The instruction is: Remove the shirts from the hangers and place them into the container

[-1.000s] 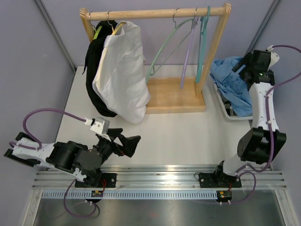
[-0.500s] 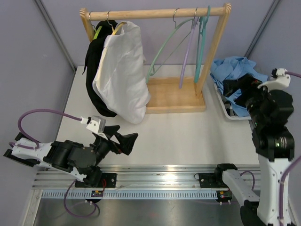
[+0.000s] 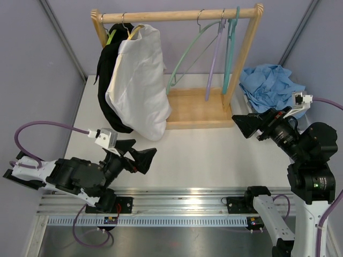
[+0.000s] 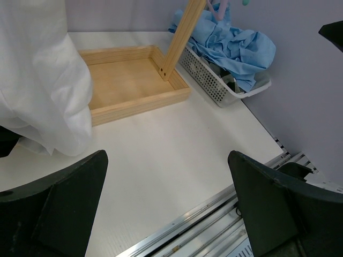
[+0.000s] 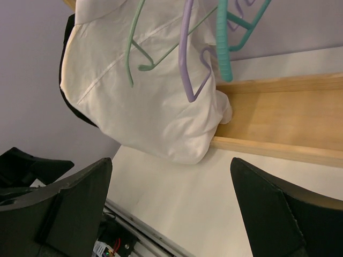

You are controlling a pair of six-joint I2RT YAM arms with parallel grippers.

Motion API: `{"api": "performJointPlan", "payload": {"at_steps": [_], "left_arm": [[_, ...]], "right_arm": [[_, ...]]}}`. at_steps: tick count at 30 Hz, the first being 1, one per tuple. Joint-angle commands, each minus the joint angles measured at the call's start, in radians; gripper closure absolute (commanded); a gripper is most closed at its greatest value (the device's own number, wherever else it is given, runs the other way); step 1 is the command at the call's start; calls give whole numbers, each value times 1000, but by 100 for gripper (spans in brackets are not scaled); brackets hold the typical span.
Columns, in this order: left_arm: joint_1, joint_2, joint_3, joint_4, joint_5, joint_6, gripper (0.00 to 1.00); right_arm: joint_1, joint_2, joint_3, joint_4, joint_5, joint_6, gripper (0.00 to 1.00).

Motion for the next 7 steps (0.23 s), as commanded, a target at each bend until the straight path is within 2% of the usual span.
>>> {"api": "performJointPlan", "payload": {"at_steps": [1,7], "left_arm": [[1,14,46,61,-21,24,1],[1,26,49,129,-18,109,1]], "right_arm": [[3,-10,12,48,-121,12,0],[1,-2,15,38,-152,-6,0]]}}
